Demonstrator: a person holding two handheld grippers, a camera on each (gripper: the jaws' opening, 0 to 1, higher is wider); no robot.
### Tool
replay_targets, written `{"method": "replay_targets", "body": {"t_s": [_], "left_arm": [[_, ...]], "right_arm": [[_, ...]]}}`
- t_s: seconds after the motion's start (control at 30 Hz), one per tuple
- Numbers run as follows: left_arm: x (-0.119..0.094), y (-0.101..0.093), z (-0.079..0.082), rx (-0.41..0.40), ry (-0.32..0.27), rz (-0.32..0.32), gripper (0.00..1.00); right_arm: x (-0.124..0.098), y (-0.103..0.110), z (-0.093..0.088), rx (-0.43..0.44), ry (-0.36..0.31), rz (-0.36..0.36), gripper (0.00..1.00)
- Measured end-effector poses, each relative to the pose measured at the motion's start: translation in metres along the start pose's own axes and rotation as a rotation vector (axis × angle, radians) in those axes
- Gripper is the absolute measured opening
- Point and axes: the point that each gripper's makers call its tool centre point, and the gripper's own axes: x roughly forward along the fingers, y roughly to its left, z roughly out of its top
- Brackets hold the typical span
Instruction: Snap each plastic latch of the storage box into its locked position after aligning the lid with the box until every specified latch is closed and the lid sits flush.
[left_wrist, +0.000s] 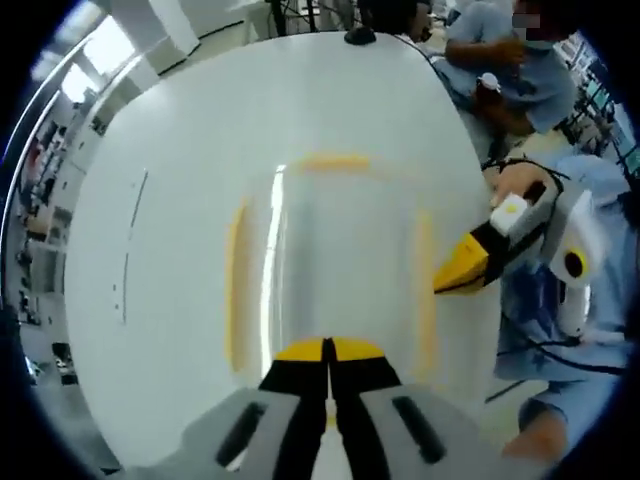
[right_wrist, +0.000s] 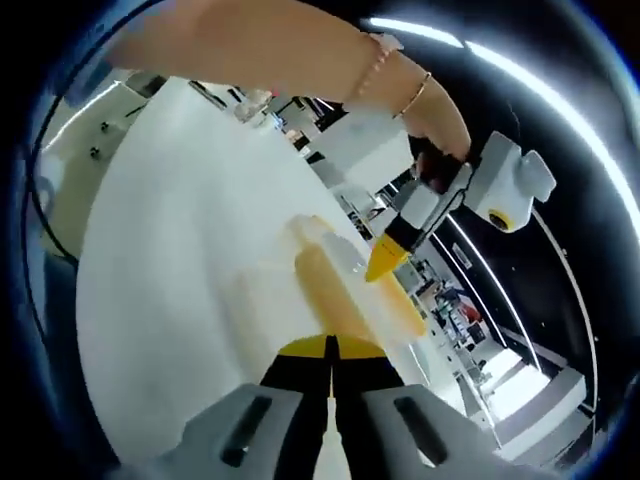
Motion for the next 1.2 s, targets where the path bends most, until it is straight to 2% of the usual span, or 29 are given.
{"method": "replay_targets", "body": {"t_s": [0.1, 0.2, 0.33, 0.37, 0.4, 0.5, 0.6, 0.77, 0.97, 1.2], "left_arm": [[0.002, 0.001, 0.001, -0.019, 0.045, 0.002, 0.00], [0.003, 0.000, 0.000, -0.047, 0.093, 0.006, 0.00], [0.004, -0.004, 0.000, -0.024, 0.116, 0.004, 0.00], [0.004, -0.003, -0.001, -0.031, 0.117, 0.003, 0.00], [0.004, -0.004, -0.001, -0.033, 0.116, 0.001, 0.00], [0.004, -0.005, -0.002, -0.058, 0.079, -0.035, 0.00], [0.005, -0.009, -0.003, -0.051, 0.058, -0.033, 0.00], [0.006, -0.011, -0.001, -0.032, 0.071, -0.019, 0.00], [0.005, -0.010, 0.000, -0.049, 0.065, -0.028, 0.00], [0.004, -0.008, 0.001, -0.043, 0.091, -0.020, 0.00]], "right_arm": [[0.005, -0.001, -0.002, -0.045, 0.077, -0.034, 0.00], [0.009, -0.004, -0.002, -0.034, 0.096, -0.024, 0.00], [0.011, -0.004, -0.005, -0.051, 0.117, -0.033, 0.00], [-0.029, -0.011, -0.041, -0.057, 0.118, -0.024, 0.00], [-0.037, -0.015, -0.047, -0.067, 0.117, -0.034, 0.00], [-0.040, -0.019, -0.048, -0.061, 0.114, -0.036, 0.00], [-0.041, -0.024, -0.046, -0.061, 0.112, -0.037, 0.00], [-0.041, -0.023, -0.046, -0.059, 0.101, -0.037, 0.00], [-0.040, -0.022, -0.043, -0.065, 0.095, -0.038, 0.00], [-0.040, -0.023, -0.044, -0.067, 0.096, -0.033, 0.00]]}}
